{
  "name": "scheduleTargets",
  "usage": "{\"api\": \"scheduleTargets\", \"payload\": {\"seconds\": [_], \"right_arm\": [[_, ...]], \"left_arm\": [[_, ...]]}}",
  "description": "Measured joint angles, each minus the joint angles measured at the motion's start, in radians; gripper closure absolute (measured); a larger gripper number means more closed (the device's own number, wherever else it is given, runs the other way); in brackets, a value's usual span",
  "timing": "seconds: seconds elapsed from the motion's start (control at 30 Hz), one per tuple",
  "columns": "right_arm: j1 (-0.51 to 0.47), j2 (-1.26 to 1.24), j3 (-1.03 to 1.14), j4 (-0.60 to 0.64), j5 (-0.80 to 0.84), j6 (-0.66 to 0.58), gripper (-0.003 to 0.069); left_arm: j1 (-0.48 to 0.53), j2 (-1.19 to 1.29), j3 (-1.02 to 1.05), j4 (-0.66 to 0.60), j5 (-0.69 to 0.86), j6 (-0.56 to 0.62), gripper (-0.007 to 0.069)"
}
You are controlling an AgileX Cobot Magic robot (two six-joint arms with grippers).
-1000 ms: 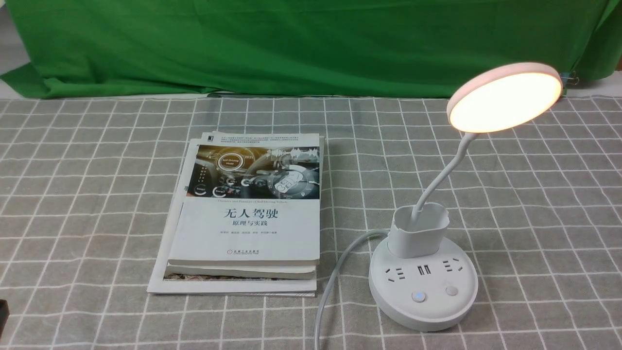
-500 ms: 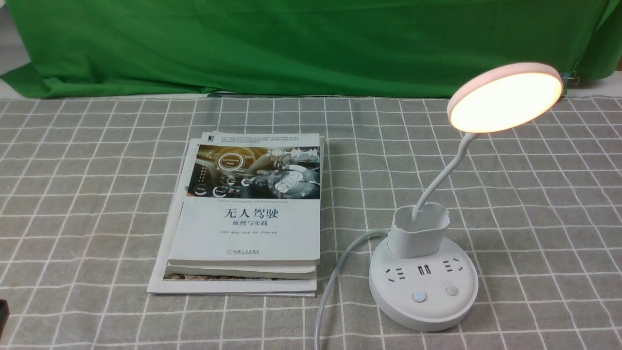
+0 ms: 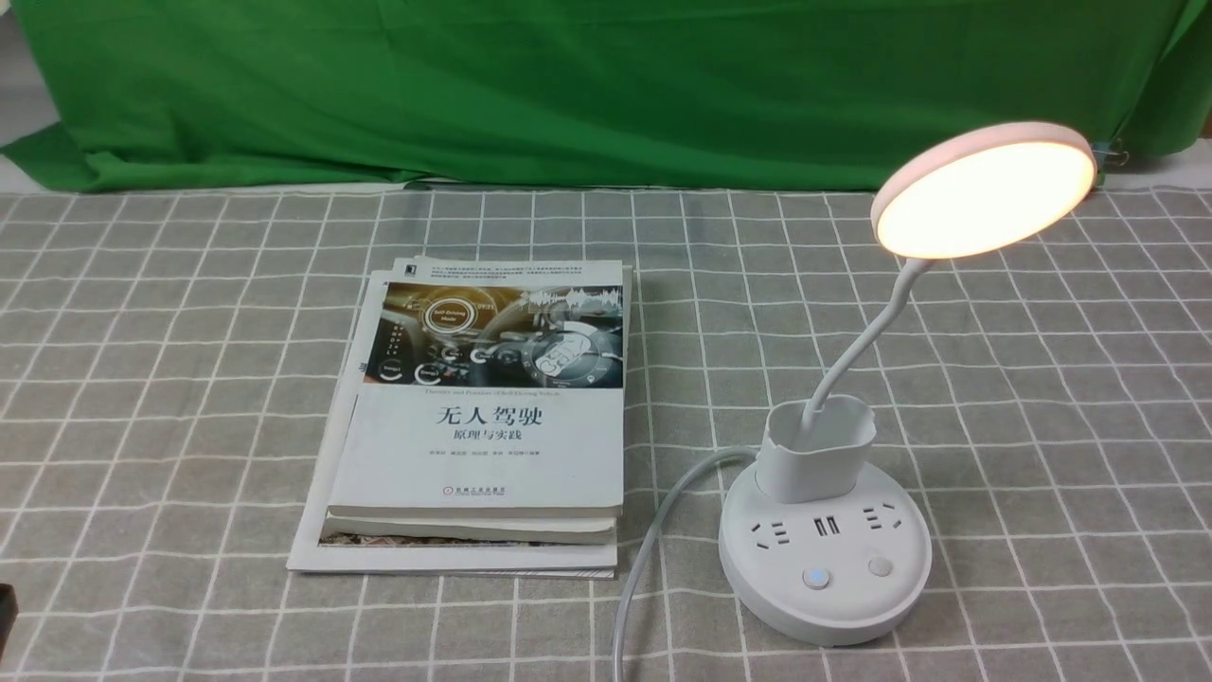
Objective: Turn off the desk lamp on the grey coffee tablecloth by hand.
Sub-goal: 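Press the power button on the lamp base to turn the lamp off with the right gripper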
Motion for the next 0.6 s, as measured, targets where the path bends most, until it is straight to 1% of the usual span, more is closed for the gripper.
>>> {"api": "scheduleTargets", "payload": {"seconds": [0.07,0.13,0.2,0.33,0.4,0.43,0.5,0.53,0.6], "right_arm": [[0.021,0.072,0.000,0.000,0.029,0.038,0.0613],[0.073,0.132,-0.002,0.000,0.060,0.044,0.0613],[0.132,0.186,-0.010,0.000,0.098,0.015,0.0613],[0.247,0.328,-0.073,0.001,0.227,-0.026,0.0622],[0.295,0.411,-0.125,0.001,0.299,-0.049,0.0627],[0.299,0.419,-0.125,0.001,0.306,-0.049,0.0627],[0.356,0.527,-0.204,0.000,0.380,-0.068,0.0627],[0.361,0.535,-0.216,0.000,0.383,-0.073,0.0627],[0.429,0.644,-0.295,-0.003,0.416,-0.083,0.0626]], "left_arm": [[0.000,0.000,0.000,0.000,0.000,0.000,0.0606],[0.000,0.000,0.000,0.000,0.000,0.000,0.0606],[0.000,0.000,0.000,0.001,0.000,0.000,0.0606],[0.000,0.000,0.000,0.001,0.000,0.001,0.0606],[0.000,0.000,0.000,0.001,0.000,0.001,0.0606],[0.000,0.000,0.000,0.001,0.000,0.000,0.0606],[0.000,0.000,0.000,0.001,0.000,0.000,0.0606],[0.000,0.000,0.000,0.001,0.000,0.000,0.0606],[0.000,0.000,0.000,0.001,0.000,0.000,0.0606]]}}
